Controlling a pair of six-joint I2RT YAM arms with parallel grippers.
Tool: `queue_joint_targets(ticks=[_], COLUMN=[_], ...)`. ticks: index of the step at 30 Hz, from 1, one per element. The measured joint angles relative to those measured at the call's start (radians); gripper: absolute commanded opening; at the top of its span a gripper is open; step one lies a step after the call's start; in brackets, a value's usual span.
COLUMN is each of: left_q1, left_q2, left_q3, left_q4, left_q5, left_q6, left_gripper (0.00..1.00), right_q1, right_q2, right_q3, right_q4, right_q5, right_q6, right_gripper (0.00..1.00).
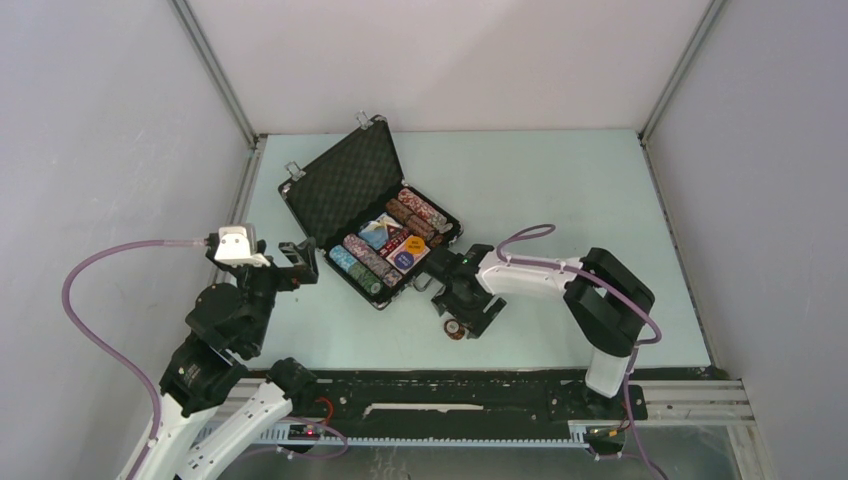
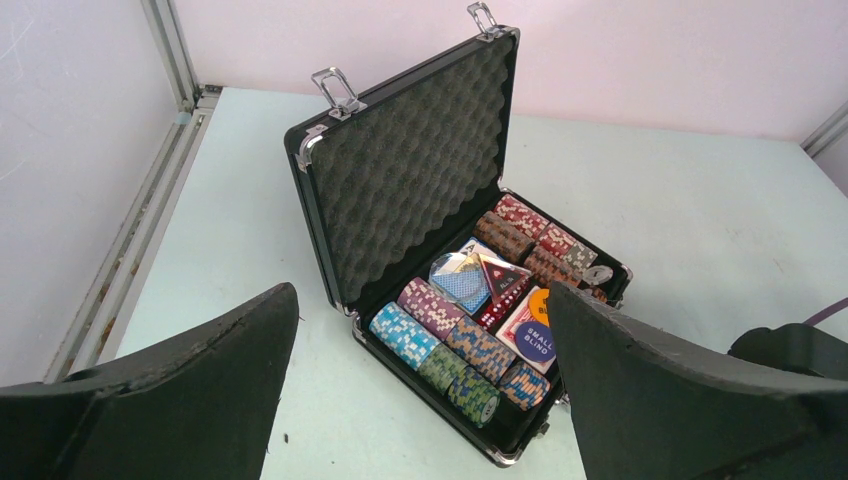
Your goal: Pack up texas hold em set
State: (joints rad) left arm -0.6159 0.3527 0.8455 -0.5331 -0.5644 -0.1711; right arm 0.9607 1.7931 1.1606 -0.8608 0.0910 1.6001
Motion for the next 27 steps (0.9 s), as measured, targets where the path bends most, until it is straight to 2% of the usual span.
queue_joint_targets(ticks=[4, 12, 16, 27], left_q1=[0.000, 0.000, 0.000, -0.001], left_q2=[0.000, -0.003, -0.007, -0.008], left_q3=[0.000, 0.000, 0.000, 0.000], left_q4=[0.000, 0.000, 0.000, 0.000], left_q5=[0.000, 0.010, 0.014, 0.018], left_q6=[0.000, 0.000, 0.000, 0.000], left_gripper=[1.00, 1.00, 1.00, 1.00], right_q1=[0.009, 0.017, 0.026, 0.030], right_q2=[0.016, 0.031, 0.031, 0.028], right_q3=[0.000, 0.000, 0.000, -0.010], right_q4=[0.012, 0.011, 0.008, -0.005], right_q5=[-0.005, -0.023, -0.020, -0.013], right_q6=[0.027, 0.064, 0.075, 0.083], right_gripper=[0.84, 0.71, 0.68, 0.54])
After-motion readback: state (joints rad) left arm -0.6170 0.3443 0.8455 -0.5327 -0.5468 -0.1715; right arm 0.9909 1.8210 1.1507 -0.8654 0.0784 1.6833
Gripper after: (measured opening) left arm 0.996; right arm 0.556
